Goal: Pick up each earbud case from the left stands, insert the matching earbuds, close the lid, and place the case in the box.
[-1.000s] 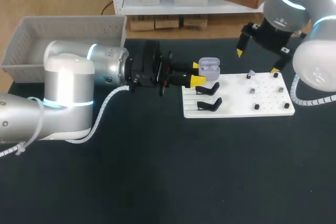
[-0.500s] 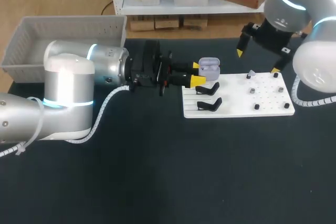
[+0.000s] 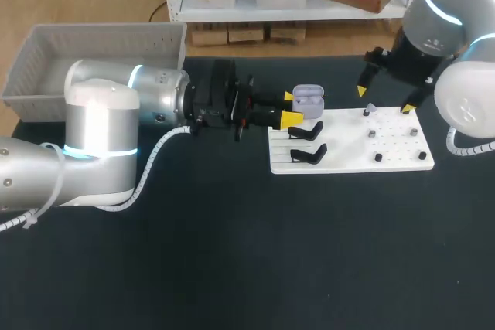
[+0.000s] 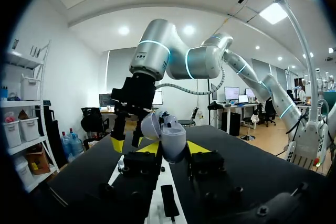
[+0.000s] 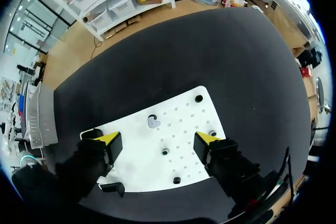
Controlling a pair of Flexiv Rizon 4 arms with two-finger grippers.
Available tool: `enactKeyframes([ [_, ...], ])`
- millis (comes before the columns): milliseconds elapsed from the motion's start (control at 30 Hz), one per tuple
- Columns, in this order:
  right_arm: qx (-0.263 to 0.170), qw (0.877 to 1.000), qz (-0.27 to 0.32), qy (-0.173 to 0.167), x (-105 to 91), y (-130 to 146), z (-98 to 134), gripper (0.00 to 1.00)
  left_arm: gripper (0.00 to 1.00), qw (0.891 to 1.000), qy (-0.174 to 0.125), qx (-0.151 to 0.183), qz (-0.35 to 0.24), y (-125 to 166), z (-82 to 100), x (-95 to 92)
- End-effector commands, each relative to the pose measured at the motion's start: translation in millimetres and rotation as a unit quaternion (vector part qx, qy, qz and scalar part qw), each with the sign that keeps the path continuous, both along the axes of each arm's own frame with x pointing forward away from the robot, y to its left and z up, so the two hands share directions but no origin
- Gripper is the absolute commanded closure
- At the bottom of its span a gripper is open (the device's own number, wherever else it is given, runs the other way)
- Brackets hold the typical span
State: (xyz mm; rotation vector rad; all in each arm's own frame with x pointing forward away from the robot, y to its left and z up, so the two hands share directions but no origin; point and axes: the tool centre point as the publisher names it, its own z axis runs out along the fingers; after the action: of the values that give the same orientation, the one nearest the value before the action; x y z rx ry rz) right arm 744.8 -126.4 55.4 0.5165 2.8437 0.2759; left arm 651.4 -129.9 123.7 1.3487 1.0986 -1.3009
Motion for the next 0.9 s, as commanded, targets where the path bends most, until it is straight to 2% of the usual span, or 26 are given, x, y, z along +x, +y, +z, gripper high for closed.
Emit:
enactKeyframes([
  [33,-0.002,1.000,0.012,0.007,5.1,5,-1,0.51,1.00,1.000,-0.001,-0.001,0.001,0,-0.8,-0.7],
  [167,-0.011,1.000,0.023,0.010,4.8,9,-5,0.51,1.00,1.000,-0.001,-0.001,0.001,0,-0.8,-0.7],
  [233,-0.013,0.999,0.028,0.013,4.5,10,-8,0.46,1.00,1.000,-0.001,-0.001,0.001,0,-0.8,-0.7],
  [300,-0.015,0.999,0.031,0.018,5.1,10,-11,0.46,1.00,1.000,-0.001,-0.001,0.001,0,-0.8,-0.7],
  [367,-0.016,0.999,0.032,0.021,5.7,10,-14,0.50,1.00,1.000,-0.001,-0.001,0.001,0,-0.8,-0.7],
  [900,-0.025,0.998,0.044,0.040,12.0,9,-32,0.58,1.00,1.000,-0.001,-0.001,0.001,0,-0.8,-0.7],
])
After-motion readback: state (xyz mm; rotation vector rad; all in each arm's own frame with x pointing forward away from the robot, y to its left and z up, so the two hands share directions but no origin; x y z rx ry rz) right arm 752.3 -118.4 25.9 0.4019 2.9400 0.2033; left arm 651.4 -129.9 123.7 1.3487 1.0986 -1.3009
